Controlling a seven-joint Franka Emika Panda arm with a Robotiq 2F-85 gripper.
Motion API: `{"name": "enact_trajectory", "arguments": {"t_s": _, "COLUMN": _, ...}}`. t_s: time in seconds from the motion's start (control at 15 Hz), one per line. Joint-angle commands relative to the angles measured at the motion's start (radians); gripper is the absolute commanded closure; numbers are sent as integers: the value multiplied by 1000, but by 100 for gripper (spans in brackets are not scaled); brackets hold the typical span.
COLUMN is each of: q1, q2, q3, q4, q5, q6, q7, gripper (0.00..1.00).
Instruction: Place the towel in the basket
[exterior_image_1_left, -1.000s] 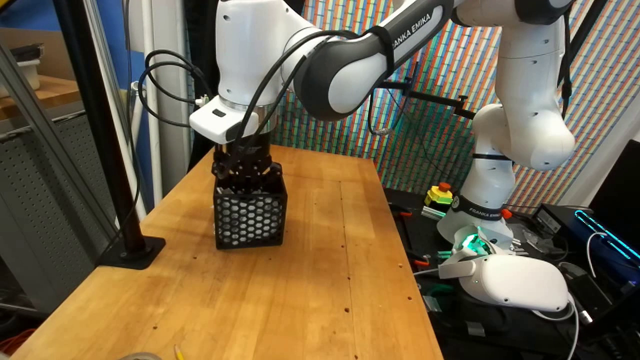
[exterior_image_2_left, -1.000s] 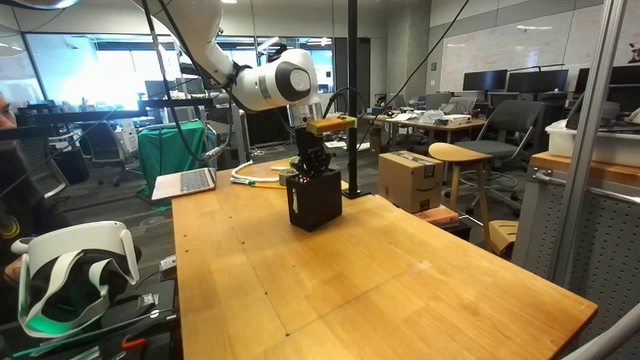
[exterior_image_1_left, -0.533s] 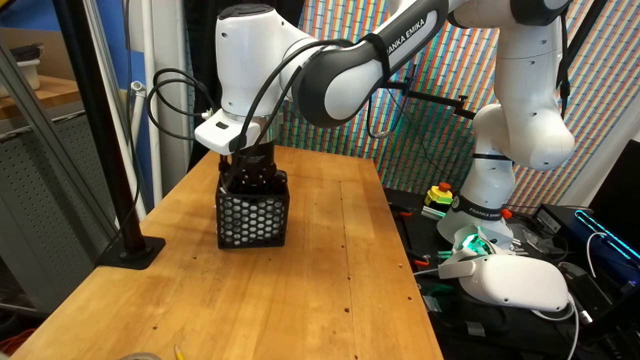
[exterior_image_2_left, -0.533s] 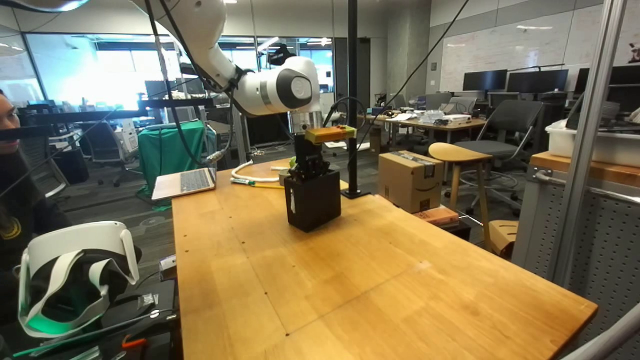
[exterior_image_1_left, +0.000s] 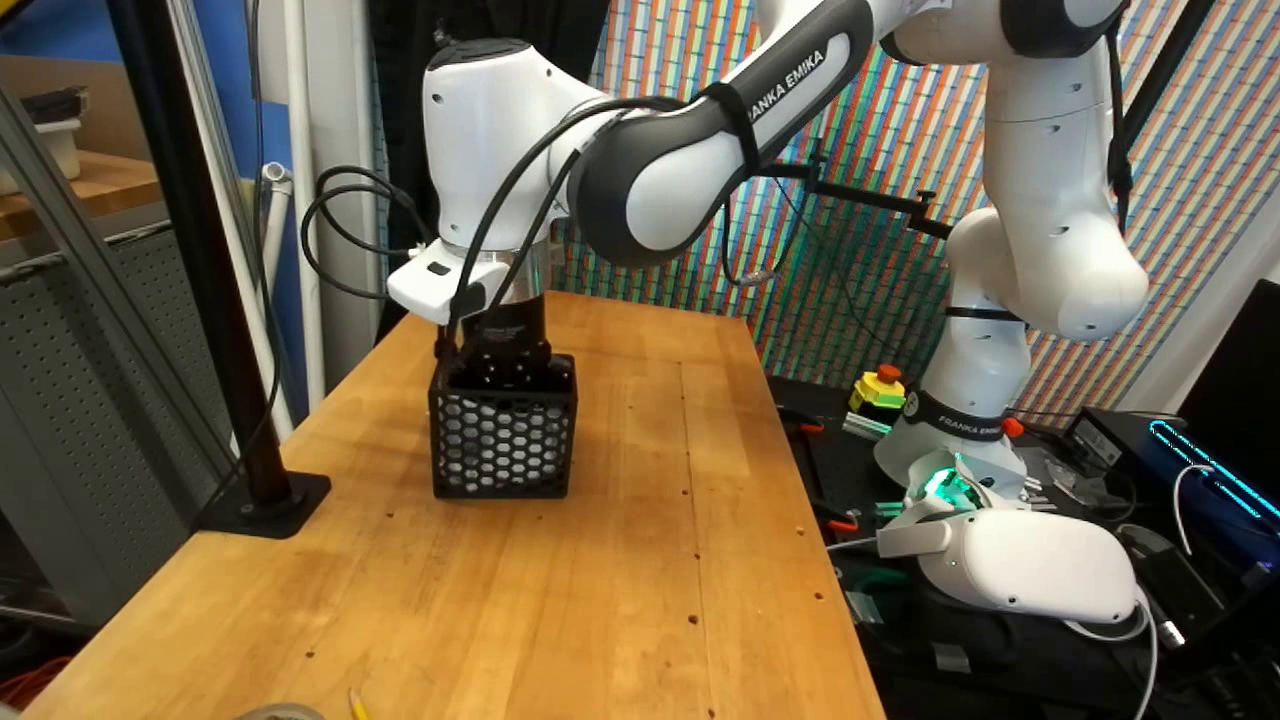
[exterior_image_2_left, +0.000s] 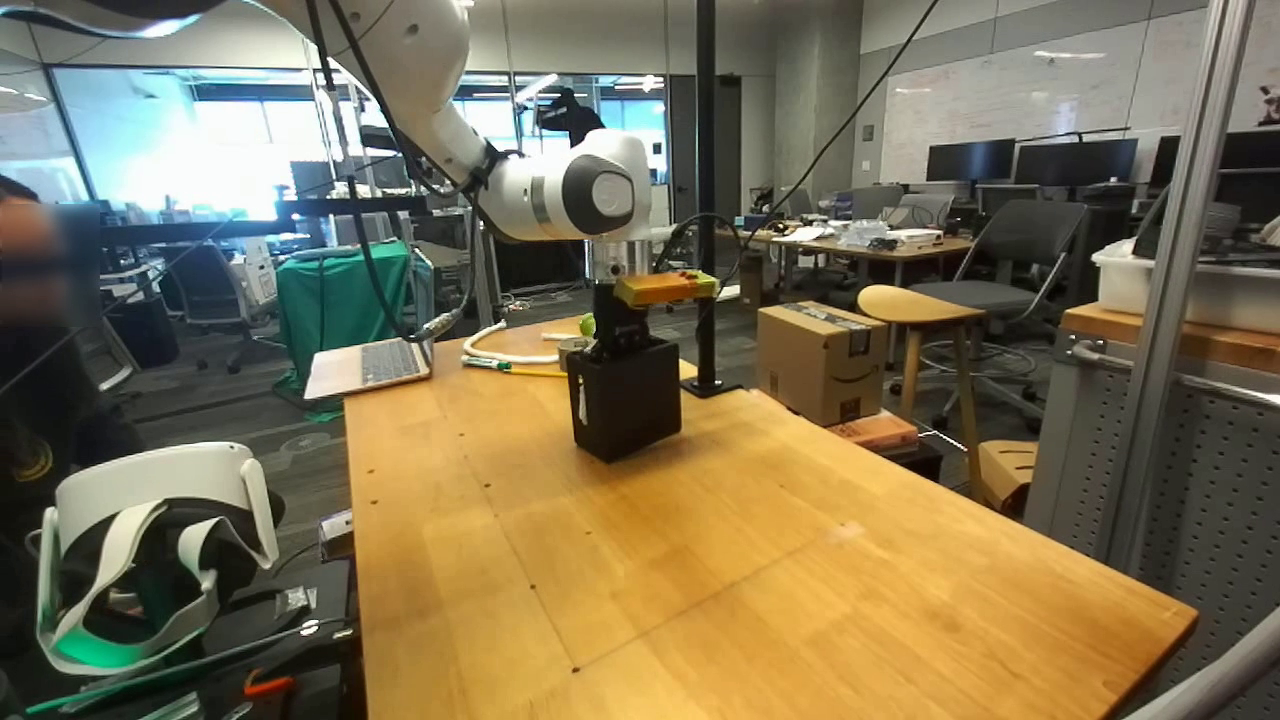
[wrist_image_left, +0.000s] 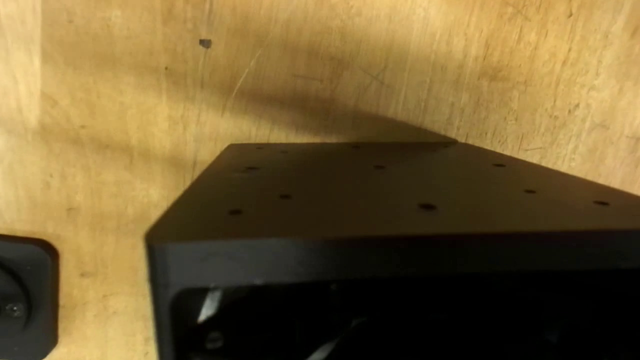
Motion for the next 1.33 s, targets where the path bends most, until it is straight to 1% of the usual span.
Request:
{"name": "enact_trajectory", "arguments": {"t_s": 0.0, "q1": -48, "q2": 89, "q3": -8, "q4": 41, "q5": 71, "q6": 23, "q7": -20, "gripper": 95}}
{"name": "enact_trajectory", "arguments": {"t_s": 0.27, "q1": -73, "q2": 121, "q3": -32, "q4": 71, "q5": 115, "q6": 15, "q7": 19, "gripper": 95}}
{"name": "enact_trajectory", "arguments": {"t_s": 0.4, "q1": -75, "q2": 131, "q3": -46, "q4": 90, "q5": 117, "q6": 1, "q7": 55, "gripper": 95}}
{"name": "enact_trajectory", "arguments": {"t_s": 0.6, "q1": -66, "q2": 113, "q3": -55, "q4": 105, "q5": 99, "q6": -14, "q7": 109, "gripper": 95}}
{"name": "enact_trajectory", "arguments": {"t_s": 0.93, "q1": -27, "q2": 40, "q3": -62, "q4": 76, "q5": 18, "q6": -35, "q7": 200, "gripper": 95}}
{"name": "enact_trajectory", "arguments": {"t_s": 1.27, "q1": 27, "q2": -69, "q3": -53, "q4": 11, "q5": -126, "q6": -37, "q7": 290, "gripper": 95}}
